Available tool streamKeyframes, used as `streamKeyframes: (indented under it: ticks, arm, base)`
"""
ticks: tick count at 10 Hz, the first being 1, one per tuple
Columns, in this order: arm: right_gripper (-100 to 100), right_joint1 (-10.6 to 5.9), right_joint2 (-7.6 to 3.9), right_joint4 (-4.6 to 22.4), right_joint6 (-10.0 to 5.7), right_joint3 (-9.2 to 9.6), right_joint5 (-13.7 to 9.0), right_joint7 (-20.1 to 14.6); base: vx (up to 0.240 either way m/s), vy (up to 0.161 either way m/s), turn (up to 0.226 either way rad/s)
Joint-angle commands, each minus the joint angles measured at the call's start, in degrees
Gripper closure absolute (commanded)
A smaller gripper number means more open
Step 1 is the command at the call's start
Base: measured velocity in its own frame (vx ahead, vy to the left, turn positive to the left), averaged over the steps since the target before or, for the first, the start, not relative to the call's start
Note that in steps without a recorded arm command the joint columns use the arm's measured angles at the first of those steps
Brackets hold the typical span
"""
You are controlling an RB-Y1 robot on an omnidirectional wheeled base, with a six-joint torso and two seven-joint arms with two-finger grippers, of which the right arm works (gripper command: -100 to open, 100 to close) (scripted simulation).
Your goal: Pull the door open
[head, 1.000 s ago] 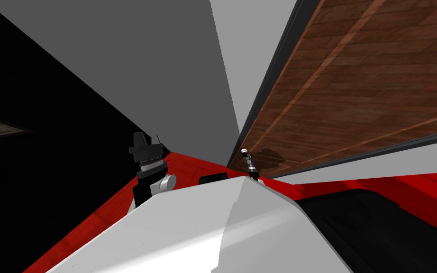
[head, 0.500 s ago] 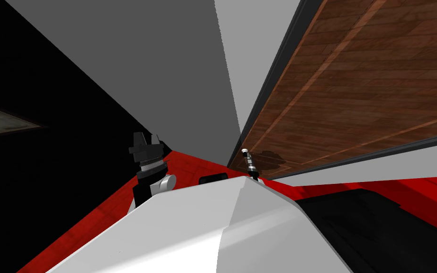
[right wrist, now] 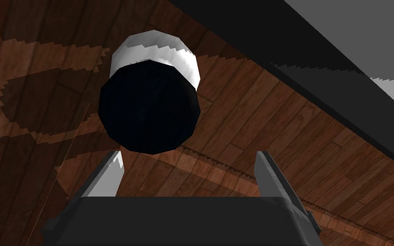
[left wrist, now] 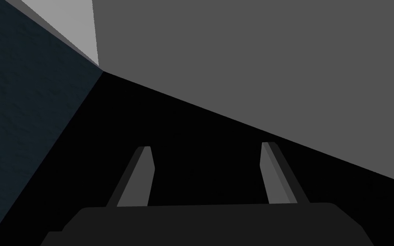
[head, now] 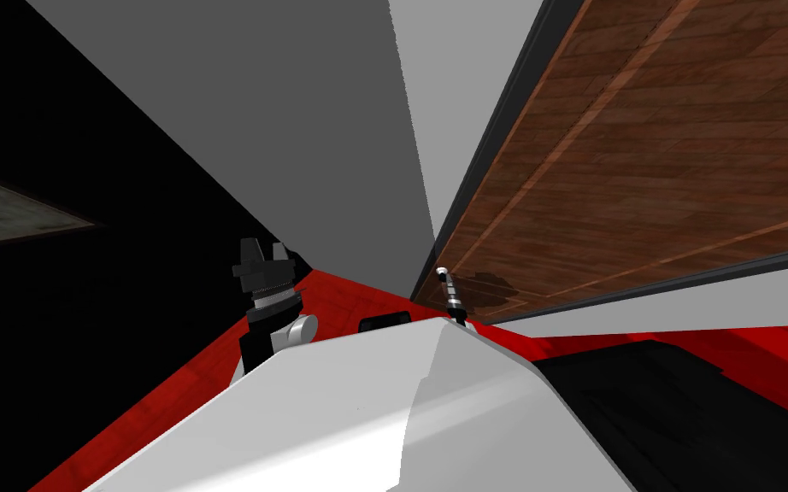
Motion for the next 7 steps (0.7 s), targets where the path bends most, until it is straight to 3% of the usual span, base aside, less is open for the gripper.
streamKeyframes:
  ticks: [1,7]
  arm:
    - [-100,0.0,-0.03,-0.07,0.17,0.15,-0.41,-1.72]
    - [-100,-0.2,-0.43,0.23,0.91,1.23,-3.95,-10.89]
  base:
    - [-0.023,-0.002,0.013]
    - [-0.035,0.004,0.04]
